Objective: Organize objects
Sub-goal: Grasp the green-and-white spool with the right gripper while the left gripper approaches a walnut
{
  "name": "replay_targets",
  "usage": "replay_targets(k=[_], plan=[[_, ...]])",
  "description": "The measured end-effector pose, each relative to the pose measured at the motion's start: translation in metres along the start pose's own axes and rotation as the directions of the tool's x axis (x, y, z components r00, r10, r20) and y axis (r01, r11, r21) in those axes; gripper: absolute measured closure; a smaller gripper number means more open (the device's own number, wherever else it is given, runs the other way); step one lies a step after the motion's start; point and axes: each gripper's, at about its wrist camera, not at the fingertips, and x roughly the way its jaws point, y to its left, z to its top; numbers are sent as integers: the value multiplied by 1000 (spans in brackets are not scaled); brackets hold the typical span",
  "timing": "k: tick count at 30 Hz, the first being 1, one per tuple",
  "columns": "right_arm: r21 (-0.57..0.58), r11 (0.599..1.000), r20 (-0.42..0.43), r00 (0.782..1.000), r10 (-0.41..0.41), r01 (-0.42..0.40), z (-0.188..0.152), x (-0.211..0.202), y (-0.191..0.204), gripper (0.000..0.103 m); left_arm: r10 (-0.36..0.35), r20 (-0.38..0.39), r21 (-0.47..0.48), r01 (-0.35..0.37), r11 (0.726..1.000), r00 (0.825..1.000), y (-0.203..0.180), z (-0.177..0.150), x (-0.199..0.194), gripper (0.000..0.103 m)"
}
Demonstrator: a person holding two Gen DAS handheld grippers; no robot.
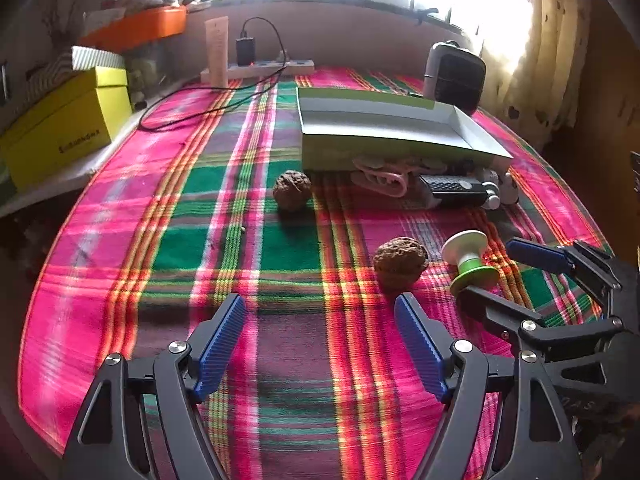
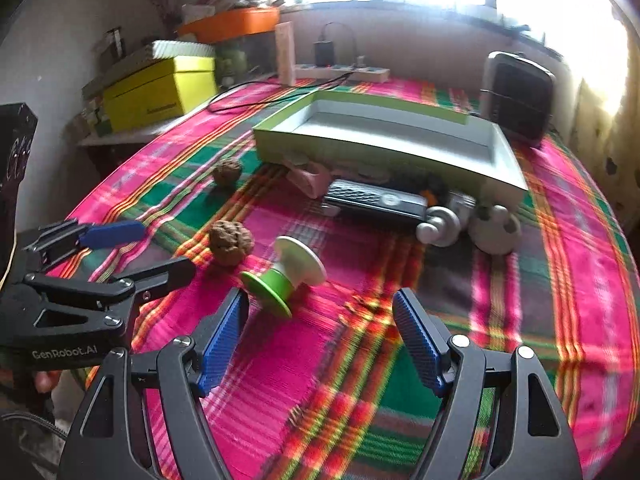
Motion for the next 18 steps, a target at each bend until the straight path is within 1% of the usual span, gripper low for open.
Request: replay_targets(k=[2,4,6,8,9,10,11,12,14,18], plan=[[-27,1000,-6,1000,12,-12,3,3,1,28,-13,-5,-9,13,1000,1000,4,0,0,26],[-41,999,-16,999,29,-30,6,6,2,28,-8,-8,-15,8,1000,1000,8,0,0,26],[-60,997,-18,999,41,-42,7,7,3,33,-10,-11,-22,10,1000,1000,10,1,1,26],[-79,996,-26,999,42,-44,8,9,5,45,-20,-13,-27,20,999,1000,11,2,2,26],[-84,995,-32,998,48,-50,8,9,5,48,-19,-12,-23,19,1000,1000,11,2,2,26],[-90,994,-36,998,52,-55,8,10,5,54,-19,-12,-19,19,1000,1000,10,2,2,26],[-93,994,-38,998,53,-56,8,11,5,57,-23,-13,-17,23,1000,1000,10,3,2,26],[-96,994,-36,998,53,-56,8,11,5,58,-27,-15,-14,26,1000,1000,9,3,3,26],[-92,993,-36,997,66,-69,8,10,4,66,-26,-16,-13,26,1000,1000,9,5,3,26],[-80,994,-33,997,72,-74,8,10,1,68,-47,-14,-16,47,999,999,6,8,4,26]])
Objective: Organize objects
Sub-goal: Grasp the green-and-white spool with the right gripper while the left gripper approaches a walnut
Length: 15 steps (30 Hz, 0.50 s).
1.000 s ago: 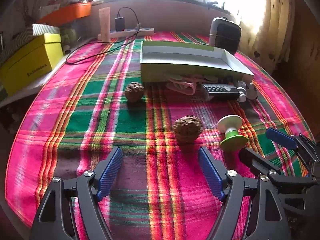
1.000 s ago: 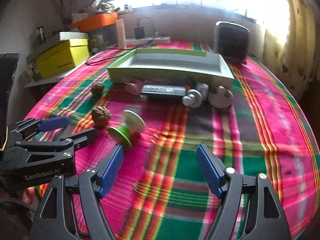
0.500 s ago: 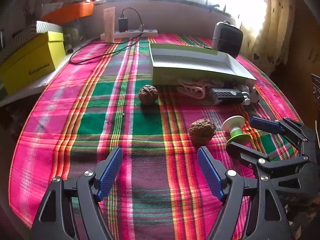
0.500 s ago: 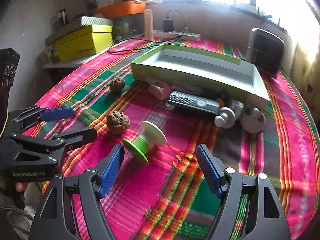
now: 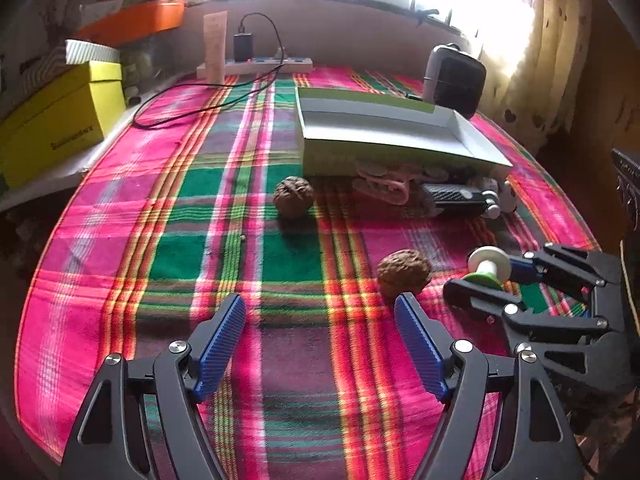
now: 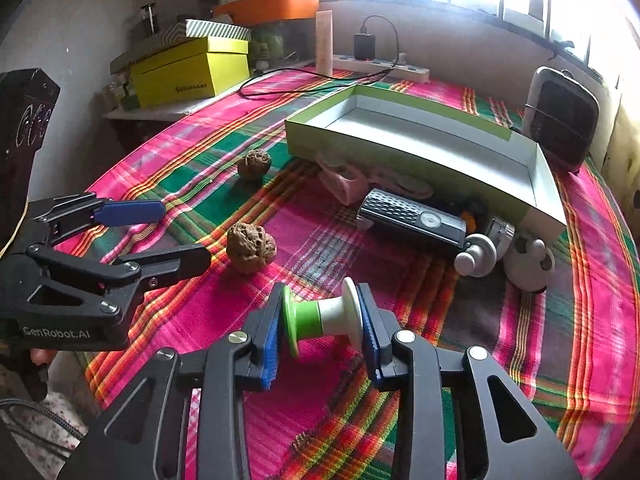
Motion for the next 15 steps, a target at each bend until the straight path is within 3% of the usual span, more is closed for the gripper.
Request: replay_targets(k=[11,15], plan=[[86,996,13,999,-34,33,-7,-9,-18,68,-68,-5,40,68,997,998,-21,11,10,26],[101,994,16,999,-48,46,-9,-13,-21,68,-63,-22,58,64,996,998,-27,13,17,38]])
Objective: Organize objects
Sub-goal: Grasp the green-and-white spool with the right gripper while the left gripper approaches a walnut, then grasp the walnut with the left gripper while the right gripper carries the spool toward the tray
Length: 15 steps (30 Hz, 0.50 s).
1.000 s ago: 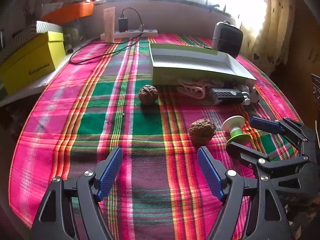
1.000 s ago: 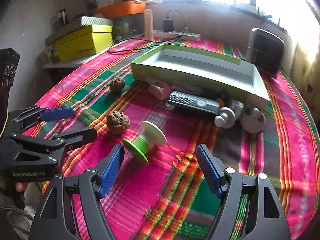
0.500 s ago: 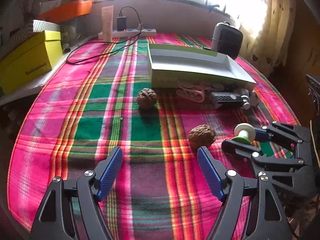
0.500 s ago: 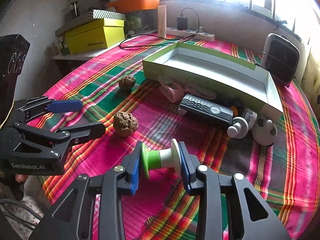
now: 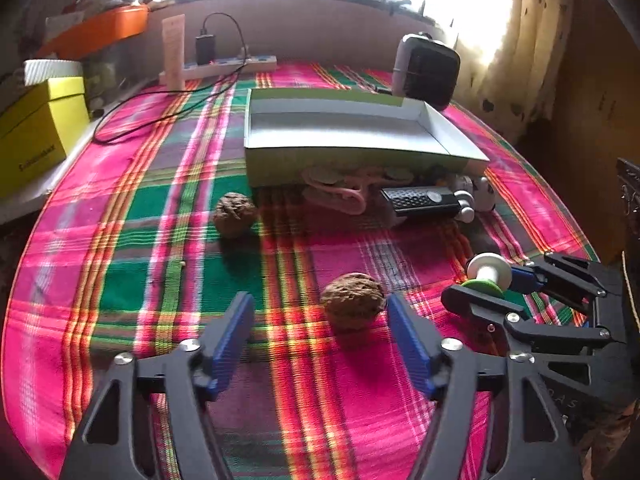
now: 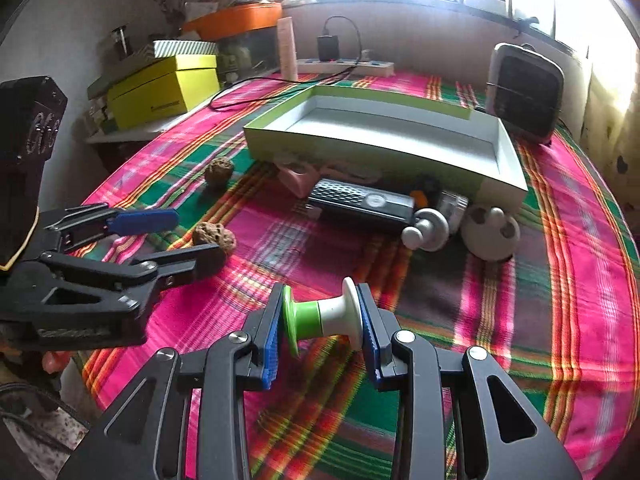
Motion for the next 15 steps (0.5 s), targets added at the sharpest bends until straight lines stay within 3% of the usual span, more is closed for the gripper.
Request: replay_targets(k=[15], plan=[[22,1000,-1,1000,-6,6,1,3,-3,68,-15,-10,16,15,1000,1000,-8,1,3,72]])
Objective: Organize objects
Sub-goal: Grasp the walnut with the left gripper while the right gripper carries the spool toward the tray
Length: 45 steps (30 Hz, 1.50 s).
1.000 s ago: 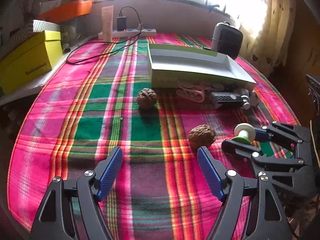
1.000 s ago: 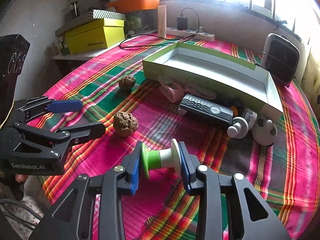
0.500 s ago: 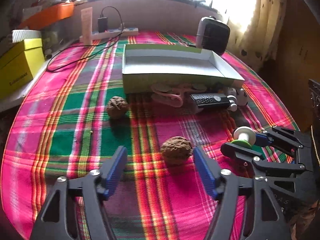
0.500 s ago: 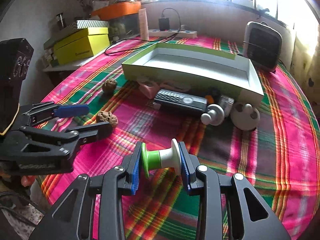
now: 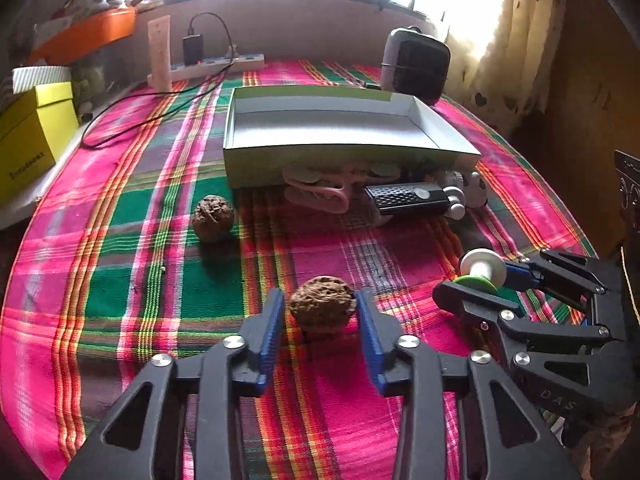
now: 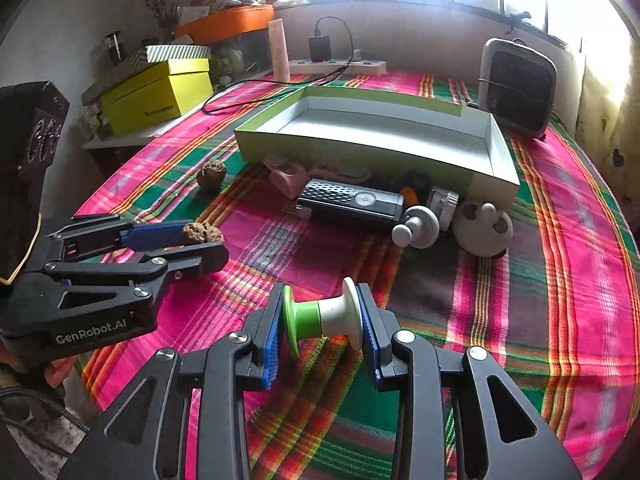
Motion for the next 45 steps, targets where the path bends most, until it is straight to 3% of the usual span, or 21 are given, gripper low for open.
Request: replay_targets(k=[13,26,34,45], plan=[[-5,1000,50,999,14,-13,18,-10,-5,68,-6,18,-17,7,1000,1000,-2,14,-7,72],[17,1000,101,995,-24,22,75,0,-30,68,9,62,-49,-6,999,998,5,73,3,72],[50,998,59,997,-44,41,111,37,-51,68,22,38,-54,-20,998,999,16,113,32,72],[60,995,-18,996,-83,84,133,77,-73,68,30,-20,-69,-31,997,999,30,143,78,72]])
